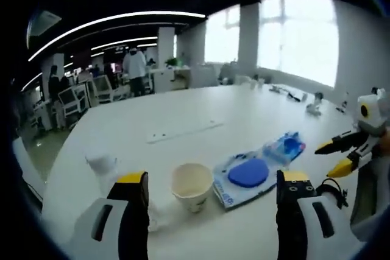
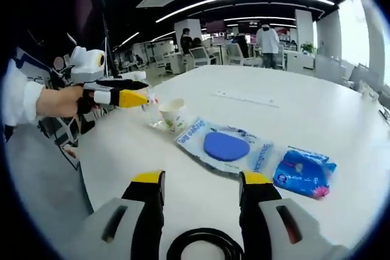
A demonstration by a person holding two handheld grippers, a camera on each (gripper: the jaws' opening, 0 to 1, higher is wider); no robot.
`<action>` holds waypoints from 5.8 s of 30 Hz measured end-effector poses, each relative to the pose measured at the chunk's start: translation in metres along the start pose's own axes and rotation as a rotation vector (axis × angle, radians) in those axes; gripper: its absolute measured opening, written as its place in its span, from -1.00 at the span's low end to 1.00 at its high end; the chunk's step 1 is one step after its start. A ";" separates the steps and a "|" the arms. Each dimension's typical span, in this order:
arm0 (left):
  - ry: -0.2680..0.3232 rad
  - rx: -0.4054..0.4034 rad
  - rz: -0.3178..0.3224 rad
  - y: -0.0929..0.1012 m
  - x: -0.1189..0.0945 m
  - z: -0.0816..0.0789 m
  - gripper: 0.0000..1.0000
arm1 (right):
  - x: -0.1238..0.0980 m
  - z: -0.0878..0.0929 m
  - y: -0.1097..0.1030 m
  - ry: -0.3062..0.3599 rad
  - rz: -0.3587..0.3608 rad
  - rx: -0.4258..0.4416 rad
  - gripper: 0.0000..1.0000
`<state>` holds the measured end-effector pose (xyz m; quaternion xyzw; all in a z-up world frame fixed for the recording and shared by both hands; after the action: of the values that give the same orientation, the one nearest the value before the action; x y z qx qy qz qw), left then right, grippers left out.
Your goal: Arrange the tabletop items into an orderly group along one side of the table until the central work area is clear of visible clutter.
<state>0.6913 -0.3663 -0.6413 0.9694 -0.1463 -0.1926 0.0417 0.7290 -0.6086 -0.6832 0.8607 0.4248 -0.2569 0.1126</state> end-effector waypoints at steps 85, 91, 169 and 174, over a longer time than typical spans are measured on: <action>0.007 -0.197 -0.342 -0.103 -0.025 -0.016 -0.65 | -0.124 0.117 0.087 -0.087 0.440 0.406 -0.20; 0.012 -0.179 -0.343 -0.098 -0.019 -0.019 -0.65 | -0.128 0.123 0.088 -0.085 0.452 0.447 -0.21; 0.037 -0.338 -0.260 -0.043 -0.050 -0.002 0.93 | -0.125 0.132 0.100 -0.073 0.377 0.504 0.06; 0.091 -0.335 -0.276 -0.040 -0.059 -0.004 0.85 | -0.120 0.127 0.107 -0.061 0.356 0.492 0.06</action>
<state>0.6514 -0.3100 -0.6217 0.9674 0.0238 -0.1742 0.1821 0.7085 -0.8079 -0.7281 0.9150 0.1886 -0.3539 -0.0431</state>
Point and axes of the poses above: the point that each gripper's makers call its tool centre point, and the gripper's own axes: x roughly forward along the fingers, y roughly to its right, z roughly out of its underside, the point moved 4 cm from there along -x, roughly backward along the fingers, and after that the axes turned 14 degrees about z, right-handed, at the moved point
